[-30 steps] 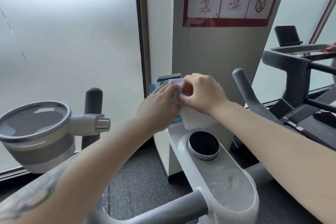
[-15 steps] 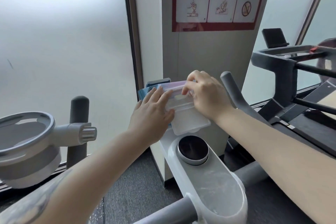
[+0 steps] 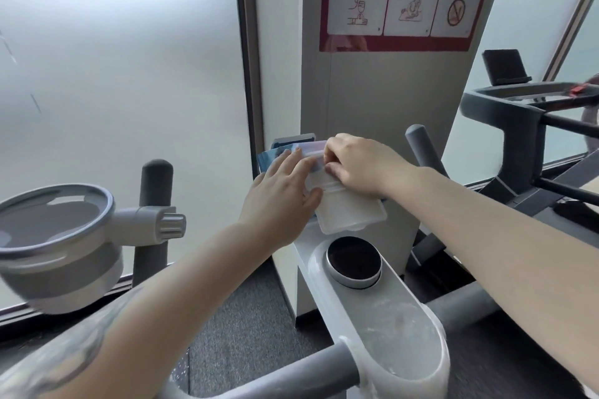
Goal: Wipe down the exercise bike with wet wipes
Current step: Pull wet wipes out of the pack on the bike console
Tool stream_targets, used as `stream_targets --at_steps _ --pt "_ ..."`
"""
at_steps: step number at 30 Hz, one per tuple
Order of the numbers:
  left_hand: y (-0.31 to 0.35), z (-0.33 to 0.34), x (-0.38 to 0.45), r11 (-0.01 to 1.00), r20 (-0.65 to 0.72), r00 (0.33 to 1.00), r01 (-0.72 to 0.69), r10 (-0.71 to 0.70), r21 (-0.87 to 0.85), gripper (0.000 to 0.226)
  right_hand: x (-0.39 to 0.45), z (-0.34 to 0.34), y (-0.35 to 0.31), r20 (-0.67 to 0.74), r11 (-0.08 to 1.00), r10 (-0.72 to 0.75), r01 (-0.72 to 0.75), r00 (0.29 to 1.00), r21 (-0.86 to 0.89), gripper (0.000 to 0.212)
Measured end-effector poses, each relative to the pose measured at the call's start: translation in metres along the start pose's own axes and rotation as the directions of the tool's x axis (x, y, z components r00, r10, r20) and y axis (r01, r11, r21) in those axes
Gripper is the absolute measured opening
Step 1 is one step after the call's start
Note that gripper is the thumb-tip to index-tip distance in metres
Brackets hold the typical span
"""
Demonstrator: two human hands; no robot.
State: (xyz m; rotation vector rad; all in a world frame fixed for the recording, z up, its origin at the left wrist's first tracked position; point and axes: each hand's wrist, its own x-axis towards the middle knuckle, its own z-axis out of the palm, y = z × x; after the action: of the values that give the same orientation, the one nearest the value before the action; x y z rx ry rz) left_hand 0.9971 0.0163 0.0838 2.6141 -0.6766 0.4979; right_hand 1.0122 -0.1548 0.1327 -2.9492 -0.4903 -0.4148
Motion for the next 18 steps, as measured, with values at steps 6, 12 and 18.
stream_targets --at_steps 6,12,18 --pt "0.005 -0.011 0.001 1.000 0.018 1.000 0.012 -0.012 -0.016 0.047 -0.004 -0.001 0.000 -0.096 0.998 -0.032 0.036 0.995 0.042 0.011" --pt "0.008 -0.014 0.008 0.997 -0.006 1.000 0.030 -0.029 0.071 0.049 -0.011 0.003 0.004 -0.381 0.991 -0.113 0.131 0.918 0.022 0.003" --pt "0.008 -0.015 0.008 0.997 0.036 0.999 0.038 -0.040 0.063 0.048 -0.007 -0.040 -0.006 -0.839 0.935 0.204 0.153 0.505 0.320 0.012"
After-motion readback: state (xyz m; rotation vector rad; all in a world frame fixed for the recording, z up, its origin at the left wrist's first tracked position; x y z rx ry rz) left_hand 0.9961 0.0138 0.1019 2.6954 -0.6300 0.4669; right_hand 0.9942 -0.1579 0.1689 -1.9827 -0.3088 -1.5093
